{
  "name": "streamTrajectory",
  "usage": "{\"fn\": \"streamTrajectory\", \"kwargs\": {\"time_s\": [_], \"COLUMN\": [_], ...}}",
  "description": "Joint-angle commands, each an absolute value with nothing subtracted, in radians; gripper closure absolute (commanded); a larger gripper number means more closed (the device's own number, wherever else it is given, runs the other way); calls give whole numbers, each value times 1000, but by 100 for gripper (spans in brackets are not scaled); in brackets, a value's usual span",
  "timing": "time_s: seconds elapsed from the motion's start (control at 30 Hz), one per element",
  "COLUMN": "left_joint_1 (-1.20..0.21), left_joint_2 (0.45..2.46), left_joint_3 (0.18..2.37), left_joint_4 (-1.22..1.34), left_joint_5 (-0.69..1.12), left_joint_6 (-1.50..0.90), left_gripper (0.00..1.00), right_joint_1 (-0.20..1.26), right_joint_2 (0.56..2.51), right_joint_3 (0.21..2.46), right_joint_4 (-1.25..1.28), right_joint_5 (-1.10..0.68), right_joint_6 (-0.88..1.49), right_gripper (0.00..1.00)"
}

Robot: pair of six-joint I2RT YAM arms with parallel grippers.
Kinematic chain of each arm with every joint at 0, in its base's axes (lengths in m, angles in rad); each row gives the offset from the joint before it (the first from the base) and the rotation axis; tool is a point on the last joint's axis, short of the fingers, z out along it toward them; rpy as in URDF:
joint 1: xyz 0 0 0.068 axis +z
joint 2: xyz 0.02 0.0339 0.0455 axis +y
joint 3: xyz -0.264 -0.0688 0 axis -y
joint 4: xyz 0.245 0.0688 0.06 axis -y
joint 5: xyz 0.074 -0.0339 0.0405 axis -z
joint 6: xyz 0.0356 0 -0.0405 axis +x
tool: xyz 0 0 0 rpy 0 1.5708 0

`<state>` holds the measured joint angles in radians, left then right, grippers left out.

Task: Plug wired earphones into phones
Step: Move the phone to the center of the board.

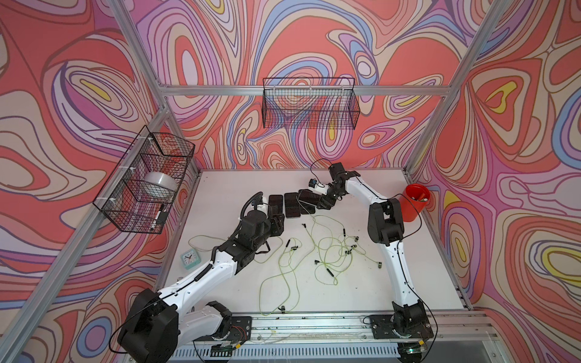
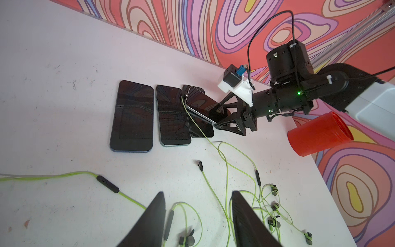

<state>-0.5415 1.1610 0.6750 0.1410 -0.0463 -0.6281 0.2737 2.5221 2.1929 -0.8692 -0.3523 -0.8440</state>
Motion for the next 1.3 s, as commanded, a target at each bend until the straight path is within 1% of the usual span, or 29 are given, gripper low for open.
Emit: {"fn": "streamTrajectory", "kwargs": {"time_s": [0.0,0.1,0.27,0.43,0.6,0.63,0.67,0.8,0.83,0.93,0.97,1.0,1.03,1.07,1.1,1.13,1.27], "left_joint_1": [-535,-535,-535,-535,-536,-536,-536,-535,-535,-536,-536,-535,-535,-535,-535,-535,-535], "left_joint_2": [1154,1153,1160,1178,1196,1198,1200,1207,1210,1225,1232,1240,1249,1258,1269,1278,1306], "left_joint_3": [690,688,687,693,704,705,707,706,706,706,704,706,707,710,713,716,730], "left_joint_4": [124,124,138,158,172,174,175,183,185,196,203,211,218,226,231,237,253], "left_joint_5": [-58,-59,-45,-27,-6,-4,-2,-1,0,0,1,4,6,11,16,21,38], "left_joint_6": [-611,-610,-611,-616,-616,-617,-617,-619,-620,-623,-625,-627,-629,-629,-631,-631,-632], "left_gripper": [47,47,47,48,48,48,48,48,48,48,48,48,48,48,48,48,48], "right_joint_1": [252,225,159,84,40,25,10,-11,-9,-8,-3,0,5,11,21,37,71], "right_joint_2": [2477,2388,2245,2130,2086,2090,2096,2075,2056,1990,1967,1947,1934,1927,1918,1906,1873], "right_joint_3": [2077,1940,1714,1557,1499,1514,1534,1589,1601,1598,1580,1560,1547,1535,1516,1491,1413], "right_joint_4": [-865,-789,-689,-631,-645,-665,-691,-757,-768,-804,-799,-793,-802,-819,-835,-840,-818], "right_joint_5": [-316,-291,-245,-219,-134,-122,-118,-130,-130,-178,-178,-164,-142,-118,-76,-38,39], "right_joint_6": [-828,-799,-739,-678,-740,-738,-728,-633,-573,-372,-302,-208,-114,-43,23,69,201], "right_gripper": [43,47,49,50,50,48,42,6,2,2,4,15,32,45,57,67,79]}}
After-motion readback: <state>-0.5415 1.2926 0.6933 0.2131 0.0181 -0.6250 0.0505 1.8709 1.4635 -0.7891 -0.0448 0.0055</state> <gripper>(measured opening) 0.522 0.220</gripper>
